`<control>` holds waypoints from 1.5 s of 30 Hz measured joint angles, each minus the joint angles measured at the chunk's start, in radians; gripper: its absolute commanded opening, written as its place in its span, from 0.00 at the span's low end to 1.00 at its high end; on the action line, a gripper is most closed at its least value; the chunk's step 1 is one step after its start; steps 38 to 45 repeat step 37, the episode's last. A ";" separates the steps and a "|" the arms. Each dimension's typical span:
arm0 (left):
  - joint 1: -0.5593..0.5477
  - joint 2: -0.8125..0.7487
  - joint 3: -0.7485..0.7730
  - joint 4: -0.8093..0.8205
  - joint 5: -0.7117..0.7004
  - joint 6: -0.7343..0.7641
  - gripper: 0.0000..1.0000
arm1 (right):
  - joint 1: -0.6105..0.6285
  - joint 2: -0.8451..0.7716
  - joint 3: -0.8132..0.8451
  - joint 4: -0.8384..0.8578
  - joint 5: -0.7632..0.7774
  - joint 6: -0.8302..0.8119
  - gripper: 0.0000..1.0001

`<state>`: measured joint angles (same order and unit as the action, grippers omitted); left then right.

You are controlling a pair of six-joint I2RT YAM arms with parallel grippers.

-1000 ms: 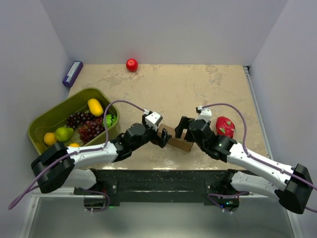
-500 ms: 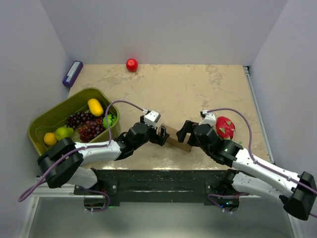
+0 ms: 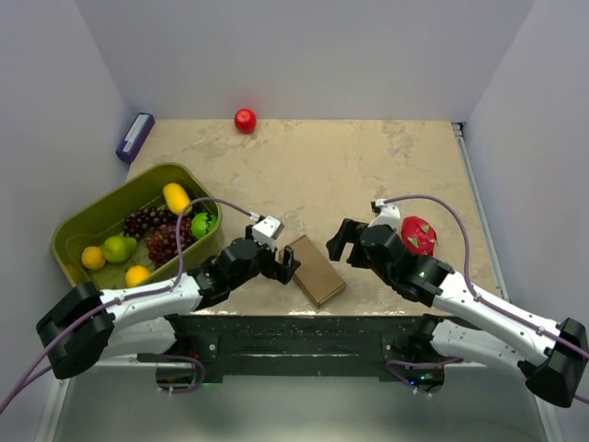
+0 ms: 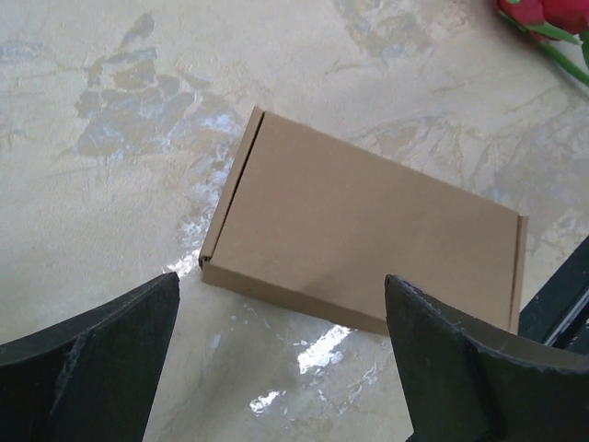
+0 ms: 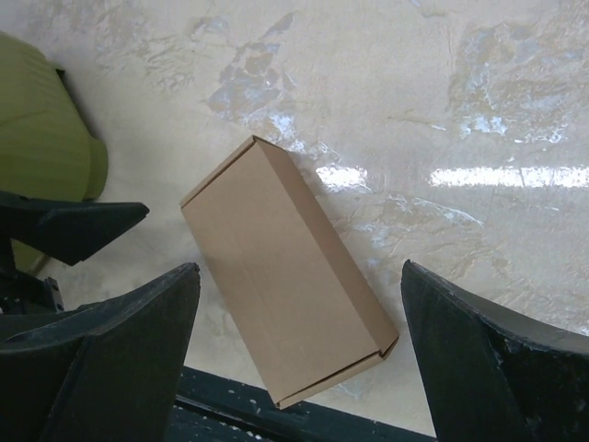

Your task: Fold the paper box

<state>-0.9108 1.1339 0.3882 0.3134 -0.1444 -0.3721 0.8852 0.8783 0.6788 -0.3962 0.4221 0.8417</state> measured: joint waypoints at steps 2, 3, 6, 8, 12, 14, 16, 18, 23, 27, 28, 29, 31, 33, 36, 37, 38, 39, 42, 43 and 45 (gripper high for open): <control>0.000 -0.001 0.044 -0.025 0.002 0.012 0.98 | 0.000 0.015 0.014 0.002 -0.005 -0.008 0.96; 0.000 0.002 0.072 -0.042 0.002 0.020 0.99 | 0.000 0.028 0.023 0.005 -0.008 -0.014 0.98; 0.008 0.053 0.180 -0.063 0.000 0.045 0.99 | -0.009 0.092 0.063 0.023 -0.024 -0.042 0.99; 0.031 0.108 0.248 -0.069 0.002 0.053 0.99 | -0.034 0.145 0.092 0.042 -0.057 -0.066 0.99; 0.129 0.189 0.359 -0.103 0.011 0.053 1.00 | -0.161 0.273 0.152 0.107 -0.167 -0.119 0.99; 0.198 0.196 0.410 -0.142 0.019 0.046 1.00 | -0.249 0.308 0.164 0.136 -0.229 -0.146 0.99; 0.278 0.189 0.457 -0.171 0.036 0.033 1.00 | -0.351 0.313 0.168 0.149 -0.288 -0.171 0.99; 0.368 0.166 0.493 -0.198 0.043 0.019 1.00 | -0.461 0.305 0.174 0.158 -0.330 -0.197 0.99; 0.507 0.025 0.528 -0.319 0.031 0.015 1.00 | -0.693 0.211 0.175 0.160 -0.407 -0.259 0.99; 0.509 -0.070 0.588 -0.429 0.029 0.018 1.00 | -0.742 0.092 0.175 0.118 -0.404 -0.298 0.99; 0.509 -0.083 0.605 -0.450 0.029 0.021 1.00 | -0.742 0.064 0.175 0.105 -0.396 -0.307 0.99; 0.509 -0.094 0.616 -0.464 0.029 0.025 1.00 | -0.742 0.039 0.175 0.093 -0.388 -0.315 0.99; 0.509 -0.116 0.620 -0.481 0.028 0.033 1.00 | -0.742 -0.001 0.175 0.076 -0.380 -0.327 0.99; 0.509 -0.129 0.620 -0.503 0.029 0.043 1.00 | -0.742 -0.018 0.175 0.060 -0.370 -0.332 0.99; 0.509 -0.138 0.620 -0.521 0.029 0.051 1.00 | -0.742 -0.017 0.175 0.041 -0.360 -0.333 0.99; 0.509 -0.138 0.620 -0.524 0.029 0.053 1.00 | -0.742 -0.014 0.175 0.037 -0.360 -0.333 0.99; 0.509 -0.138 0.620 -0.524 0.029 0.053 1.00 | -0.742 -0.014 0.175 0.037 -0.360 -0.333 0.99; 0.509 -0.138 0.620 -0.524 0.029 0.053 1.00 | -0.742 -0.014 0.175 0.037 -0.360 -0.333 0.99; 0.509 -0.138 0.620 -0.524 0.029 0.053 1.00 | -0.742 -0.014 0.175 0.037 -0.360 -0.333 0.99; 0.509 -0.138 0.620 -0.524 0.029 0.053 1.00 | -0.742 -0.014 0.175 0.037 -0.360 -0.333 0.99; 0.509 -0.138 0.620 -0.524 0.029 0.053 1.00 | -0.742 -0.014 0.175 0.037 -0.360 -0.333 0.99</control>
